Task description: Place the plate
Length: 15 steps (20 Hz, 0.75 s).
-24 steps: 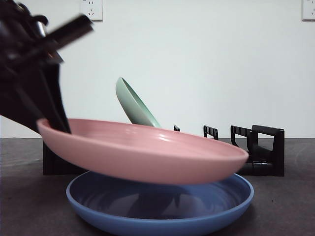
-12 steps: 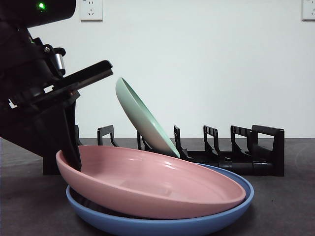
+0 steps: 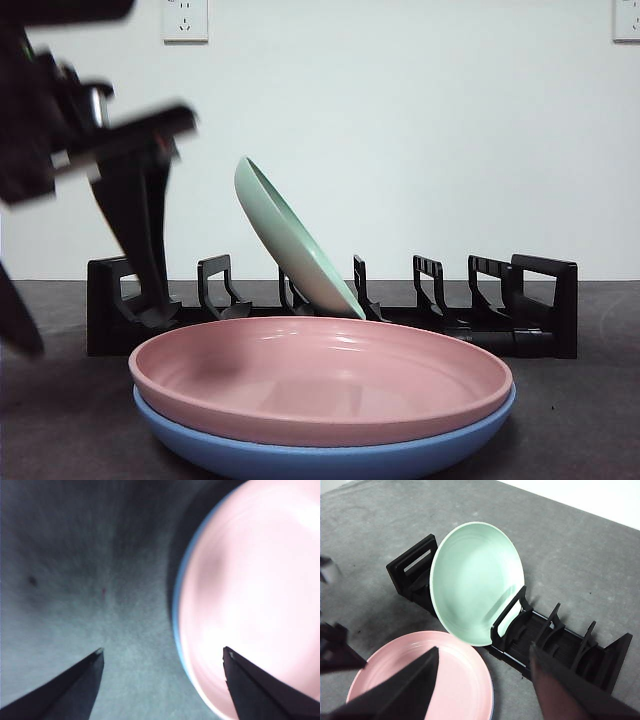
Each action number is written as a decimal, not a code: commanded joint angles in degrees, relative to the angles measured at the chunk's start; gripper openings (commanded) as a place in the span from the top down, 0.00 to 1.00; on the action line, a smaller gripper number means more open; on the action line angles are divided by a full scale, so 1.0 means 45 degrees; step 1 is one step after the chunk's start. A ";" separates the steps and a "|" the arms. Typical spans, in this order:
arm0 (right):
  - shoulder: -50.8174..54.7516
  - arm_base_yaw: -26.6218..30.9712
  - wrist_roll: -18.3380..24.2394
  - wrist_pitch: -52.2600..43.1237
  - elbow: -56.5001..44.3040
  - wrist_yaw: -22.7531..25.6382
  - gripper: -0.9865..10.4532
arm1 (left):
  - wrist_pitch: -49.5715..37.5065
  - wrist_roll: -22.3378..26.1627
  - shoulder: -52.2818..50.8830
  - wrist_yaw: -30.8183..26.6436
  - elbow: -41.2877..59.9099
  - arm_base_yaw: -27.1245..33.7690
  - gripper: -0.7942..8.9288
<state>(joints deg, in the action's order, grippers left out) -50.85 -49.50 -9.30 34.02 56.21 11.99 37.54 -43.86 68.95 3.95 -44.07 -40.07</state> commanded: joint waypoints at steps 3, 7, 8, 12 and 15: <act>-0.0165 -0.0121 -0.0889 0.0015 0.0117 -0.0146 0.66 | 0.1705 0.3589 -0.2390 -0.0287 -0.0903 0.0685 0.53; -0.0986 0.0185 -0.1433 0.0151 0.0670 -0.1185 0.66 | 0.3089 0.5795 -0.4881 -0.0379 -0.1151 0.1919 0.54; -0.1438 0.0345 -0.1511 0.0267 0.1039 -0.1690 0.66 | 0.3507 0.6207 -0.5445 -0.0505 -0.1209 0.2259 0.54; -0.4357 0.0928 -0.1773 0.1880 0.3764 -0.3604 0.66 | 0.4600 0.6649 -0.7213 -0.1277 -0.1248 0.3385 0.54; -0.7150 0.1039 -0.1773 0.3677 0.6562 -0.4153 0.66 | 0.4857 0.6562 -0.7640 -0.1282 -0.1248 0.3803 0.54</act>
<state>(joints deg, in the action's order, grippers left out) -81.36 -44.23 -16.75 50.61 83.90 -6.48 59.90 -14.96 34.15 -1.61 -48.69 -22.76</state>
